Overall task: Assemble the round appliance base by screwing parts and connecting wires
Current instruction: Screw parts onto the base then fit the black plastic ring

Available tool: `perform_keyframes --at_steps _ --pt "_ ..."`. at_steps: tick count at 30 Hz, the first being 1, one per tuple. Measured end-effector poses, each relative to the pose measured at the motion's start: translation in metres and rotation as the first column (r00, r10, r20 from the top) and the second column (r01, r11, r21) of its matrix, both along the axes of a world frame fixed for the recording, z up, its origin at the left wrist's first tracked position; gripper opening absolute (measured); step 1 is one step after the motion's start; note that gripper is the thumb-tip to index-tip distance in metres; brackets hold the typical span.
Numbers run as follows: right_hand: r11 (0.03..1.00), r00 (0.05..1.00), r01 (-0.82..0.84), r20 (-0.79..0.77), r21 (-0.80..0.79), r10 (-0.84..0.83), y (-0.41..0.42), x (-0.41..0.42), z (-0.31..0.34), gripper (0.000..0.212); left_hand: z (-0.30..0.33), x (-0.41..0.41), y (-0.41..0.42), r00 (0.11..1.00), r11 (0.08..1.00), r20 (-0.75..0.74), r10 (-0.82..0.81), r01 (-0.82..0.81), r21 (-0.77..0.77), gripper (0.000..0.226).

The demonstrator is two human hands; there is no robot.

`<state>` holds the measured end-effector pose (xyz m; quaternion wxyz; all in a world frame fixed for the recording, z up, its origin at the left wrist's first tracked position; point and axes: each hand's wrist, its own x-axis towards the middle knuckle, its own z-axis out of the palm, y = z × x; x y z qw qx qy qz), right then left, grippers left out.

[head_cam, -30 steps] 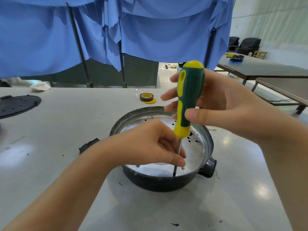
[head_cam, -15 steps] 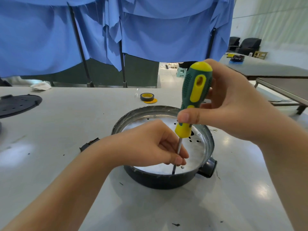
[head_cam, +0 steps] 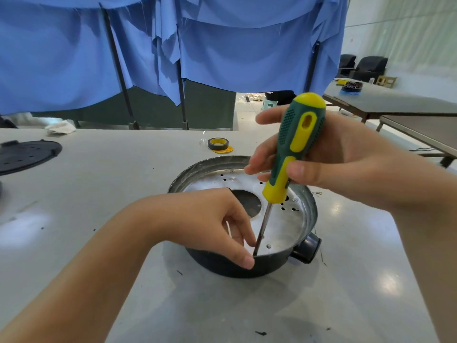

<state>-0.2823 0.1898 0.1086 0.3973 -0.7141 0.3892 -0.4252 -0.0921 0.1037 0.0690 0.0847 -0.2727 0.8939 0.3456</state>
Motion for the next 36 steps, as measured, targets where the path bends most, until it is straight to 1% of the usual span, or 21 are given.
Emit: perform_keyframes --at_steps 3,4,6,8,10,12,14,16,17,19,21,23,24,28,30,32,34,36 --pt "0.99 0.992 0.129 -0.004 -0.054 -0.129 -0.003 0.006 -0.001 0.04 0.0 0.0 0.0 0.999 0.999 0.023 0.036 -0.036 -0.015 0.025" --pt "0.981 0.984 0.18 0.0 -0.075 -0.18 -0.004 0.008 -0.001 0.041 0.0 0.0 0.0 0.999 0.999 0.023 0.04 -0.04 -0.02 0.025" --pt "0.946 0.952 0.299 -0.028 -0.125 -0.305 -0.004 0.014 -0.001 0.054 0.0 -0.001 0.0 0.999 0.999 0.016 0.044 -0.044 -0.029 0.024" --pt "0.878 0.888 0.43 -0.077 -0.21 -0.454 -0.006 0.02 -0.003 0.061 0.0 -0.001 0.002 0.999 0.999 0.01 0.045 -0.045 -0.028 0.023" --pt "0.783 0.801 0.536 -0.103 -0.314 -0.589 -0.008 0.024 -0.009 0.059 0.0 -0.001 0.002 0.999 0.999 0.007 0.045 -0.045 -0.028 0.023" --pt "0.705 0.726 0.601 -0.111 -0.377 -0.678 -0.011 0.025 -0.014 0.055 0.001 -0.001 0.003 0.999 0.999 0.006 0.045 -0.045 -0.028 0.023" --pt "0.693 0.707 0.616 -0.125 -0.374 -0.696 -0.012 0.022 -0.016 0.057 0.001 -0.001 0.003 0.999 0.999 0.009 0.048 -0.048 -0.019 0.023" --pt "0.74 0.739 0.577 -0.164 -0.346 -0.653 -0.012 0.018 -0.015 0.073 0.002 0.0 0.003 0.999 0.999 0.013 0.047 -0.047 -0.006 0.023" --pt "0.774 0.77 0.536 -0.182 -0.336 -0.612 -0.012 0.017 -0.014 0.075 0.002 0.0 0.003 0.999 0.999 0.015 0.045 -0.045 -0.002 0.023" --pt "0.847 0.851 0.428 -0.175 -0.315 -0.495 -0.011 0.016 -0.012 0.059 0.002 0.0 0.003 0.999 0.999 0.017 0.042 -0.042 0.001 0.023" --pt "0.913 0.933 0.335 -0.055 -0.233 -0.357 -0.008 0.015 -0.006 0.043 0.001 0.0 0.003 0.999 0.999 0.01 0.042 -0.042 -0.004 0.023" --pt "0.944 0.96 0.279 0.054 -0.176 -0.274 -0.005 0.013 0.0 0.038 0.001 0.0 0.003 0.999 0.999 -0.002 0.041 -0.041 -0.011 0.022" --pt "0.945 0.962 0.273 0.062 -0.182 -0.266 -0.003 0.013 0.002 0.036 0.001 -0.001 0.004 0.999 0.999 -0.007 0.038 -0.038 -0.016 0.021" --pt "0.921 0.95 0.305 0.01 -0.243 -0.312 0.003 0.017 0.006 0.031 0.0 -0.001 0.005 0.999 0.999 -0.031 0.031 -0.032 -0.032 0.019" --pt "0.892 0.923 0.369 -0.007 -0.261 -0.384 0.004 0.02 0.007 0.026 -0.001 -0.001 0.005 0.998 0.999 -0.046 0.03 -0.031 -0.039 0.019" --pt "0.827 0.866 0.476 -0.001 -0.299 -0.499 0.004 0.023 0.007 0.019 -0.002 -0.002 0.006 0.998 0.998 -0.054 0.025 -0.028 -0.053 0.018" --pt "0.73 0.776 0.582 -0.025 -0.36 -0.631 0.004 0.026 0.006 0.02 -0.003 -0.002 0.006 0.998 0.997 -0.055 0.024 -0.028 -0.072 0.017" --pt "0.669 0.707 0.617 -0.083 -0.414 -0.703 0.003 0.03 0.006 0.022 -0.003 -0.002 0.006 0.998 0.996 -0.051 0.023 -0.027 -0.084 0.017"
